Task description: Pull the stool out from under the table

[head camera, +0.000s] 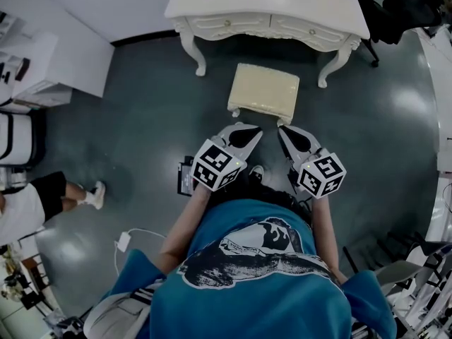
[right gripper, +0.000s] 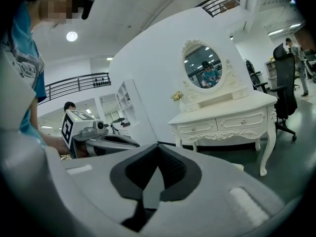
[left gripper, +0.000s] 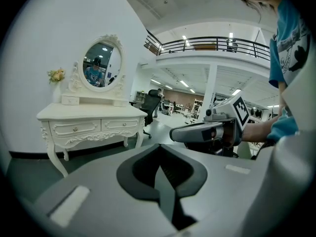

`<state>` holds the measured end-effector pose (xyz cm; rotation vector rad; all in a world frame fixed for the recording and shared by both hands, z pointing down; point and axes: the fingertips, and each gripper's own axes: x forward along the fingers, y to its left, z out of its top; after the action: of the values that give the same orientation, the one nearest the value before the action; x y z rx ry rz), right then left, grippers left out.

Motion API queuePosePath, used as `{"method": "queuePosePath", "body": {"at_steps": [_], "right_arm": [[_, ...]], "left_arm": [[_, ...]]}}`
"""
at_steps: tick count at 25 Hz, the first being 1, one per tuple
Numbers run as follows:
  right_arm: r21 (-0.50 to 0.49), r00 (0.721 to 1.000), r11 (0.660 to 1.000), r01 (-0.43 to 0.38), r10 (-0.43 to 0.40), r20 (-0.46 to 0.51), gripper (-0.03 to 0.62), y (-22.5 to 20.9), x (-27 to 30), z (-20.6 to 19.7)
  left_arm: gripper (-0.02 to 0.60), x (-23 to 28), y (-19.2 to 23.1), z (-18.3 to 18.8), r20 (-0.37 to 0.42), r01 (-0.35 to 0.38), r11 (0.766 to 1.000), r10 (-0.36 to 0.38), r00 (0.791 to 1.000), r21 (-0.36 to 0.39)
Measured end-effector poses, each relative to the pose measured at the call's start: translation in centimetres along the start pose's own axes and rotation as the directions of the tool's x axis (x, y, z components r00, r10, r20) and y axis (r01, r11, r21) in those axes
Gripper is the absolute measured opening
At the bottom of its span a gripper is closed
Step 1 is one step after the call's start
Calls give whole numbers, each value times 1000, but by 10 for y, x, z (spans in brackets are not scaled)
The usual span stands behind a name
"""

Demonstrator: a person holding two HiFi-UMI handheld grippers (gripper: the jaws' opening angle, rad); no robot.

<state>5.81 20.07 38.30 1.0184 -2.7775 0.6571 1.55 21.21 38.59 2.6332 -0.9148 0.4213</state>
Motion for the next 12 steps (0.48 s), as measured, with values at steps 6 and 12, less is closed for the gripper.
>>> {"method": "queuePosePath", "body": {"at_steps": [6, 12], "right_arm": [[6, 1000, 1000, -3, 3, -1, 2, -5, -5, 1], [14, 1000, 1000, 1, -1, 9, 2, -14, -7, 2]], "left_arm": [[12, 8, -6, 0, -17, 12, 1000, -12, 1000, 6], [12, 20, -8, 1, -34, 28, 999, -28, 999, 18]]}}
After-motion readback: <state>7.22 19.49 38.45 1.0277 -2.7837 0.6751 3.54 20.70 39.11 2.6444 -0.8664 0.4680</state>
